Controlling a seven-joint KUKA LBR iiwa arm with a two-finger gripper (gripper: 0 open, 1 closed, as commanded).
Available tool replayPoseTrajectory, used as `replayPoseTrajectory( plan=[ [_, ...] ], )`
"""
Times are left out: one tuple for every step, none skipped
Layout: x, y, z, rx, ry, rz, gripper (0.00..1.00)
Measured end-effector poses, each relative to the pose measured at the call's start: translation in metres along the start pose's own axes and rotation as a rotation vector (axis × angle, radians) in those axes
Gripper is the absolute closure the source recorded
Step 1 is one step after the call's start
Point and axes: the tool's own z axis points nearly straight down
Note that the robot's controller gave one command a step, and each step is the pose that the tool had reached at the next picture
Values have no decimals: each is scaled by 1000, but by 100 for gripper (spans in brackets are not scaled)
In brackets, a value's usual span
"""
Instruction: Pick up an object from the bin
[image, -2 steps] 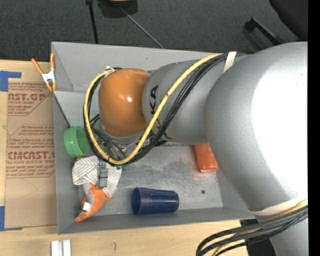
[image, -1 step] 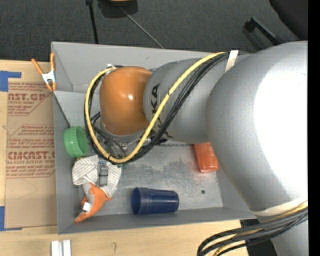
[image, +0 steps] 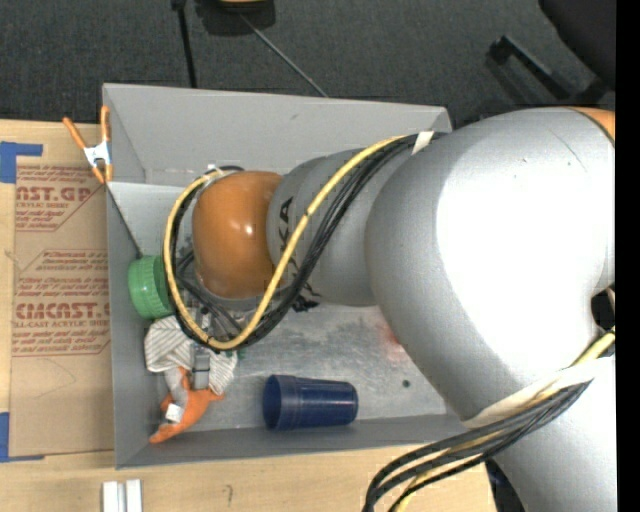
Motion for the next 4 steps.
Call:
replayPoseTrajectory(
  plan=[
    [-5, 3, 1, 3, 8, 56, 0],
    [-2, 2, 0, 0, -1, 11, 0],
    [-3, 3, 0, 1, 5, 38, 0],
    [-5, 3, -3, -3, -8, 15, 100]
  ],
)
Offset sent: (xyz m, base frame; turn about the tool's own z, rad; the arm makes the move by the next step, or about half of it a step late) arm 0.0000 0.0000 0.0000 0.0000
